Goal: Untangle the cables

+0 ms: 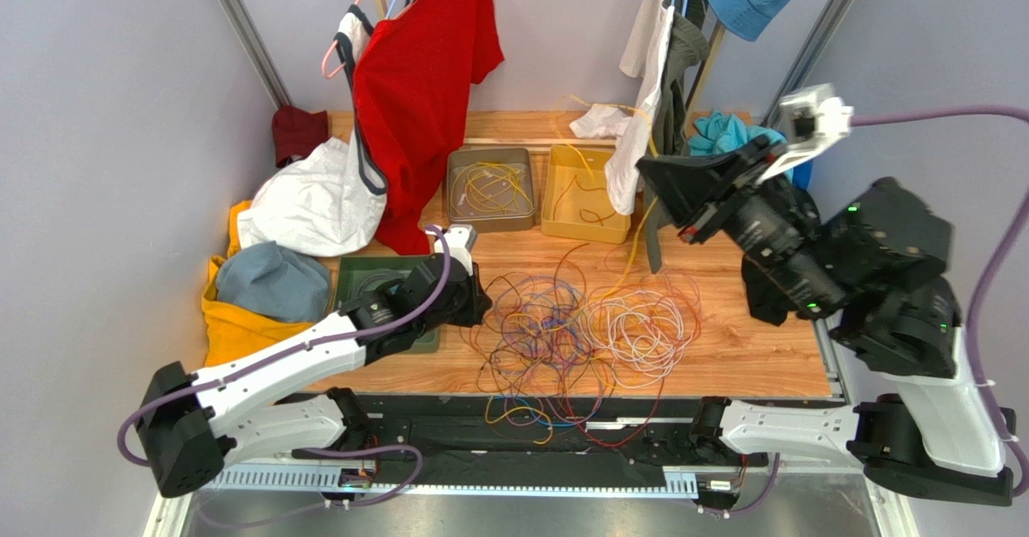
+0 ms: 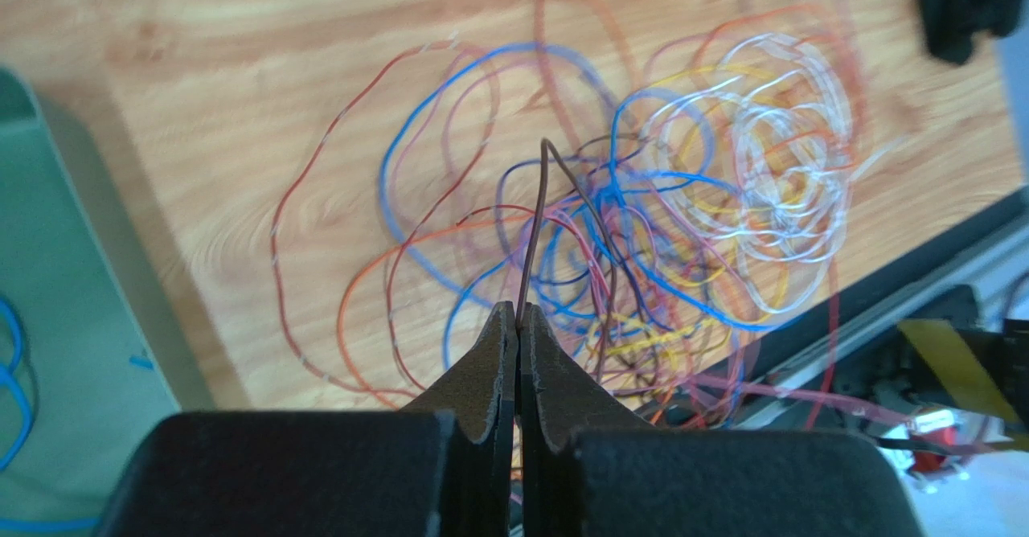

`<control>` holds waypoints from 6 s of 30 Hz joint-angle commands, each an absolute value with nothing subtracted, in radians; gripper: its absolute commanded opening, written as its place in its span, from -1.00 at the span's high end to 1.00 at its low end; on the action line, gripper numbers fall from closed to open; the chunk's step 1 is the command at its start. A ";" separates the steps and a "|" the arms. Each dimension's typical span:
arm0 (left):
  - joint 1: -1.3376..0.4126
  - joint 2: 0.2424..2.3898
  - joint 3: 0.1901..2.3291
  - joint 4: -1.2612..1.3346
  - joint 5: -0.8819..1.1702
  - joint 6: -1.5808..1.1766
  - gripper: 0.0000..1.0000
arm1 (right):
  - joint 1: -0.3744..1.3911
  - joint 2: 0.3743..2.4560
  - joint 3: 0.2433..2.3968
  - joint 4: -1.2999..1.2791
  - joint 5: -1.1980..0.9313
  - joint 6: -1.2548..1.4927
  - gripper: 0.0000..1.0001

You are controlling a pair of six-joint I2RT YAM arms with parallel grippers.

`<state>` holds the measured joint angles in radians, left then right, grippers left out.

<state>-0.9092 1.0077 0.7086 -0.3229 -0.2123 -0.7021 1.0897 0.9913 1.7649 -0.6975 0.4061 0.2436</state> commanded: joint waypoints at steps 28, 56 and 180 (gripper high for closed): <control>-0.738 0.798 0.836 -0.500 -0.259 -0.614 -0.98 | 1.085 1.054 1.717 -0.609 0.499 0.043 1.00; -0.736 0.588 0.670 -0.482 -0.167 -0.684 -0.96 | 0.677 1.940 2.118 -0.265 0.112 0.137 1.00; -0.931 0.926 0.535 0.597 0.330 -0.485 -0.98 | 1.048 1.046 1.962 -0.721 0.117 0.210 1.00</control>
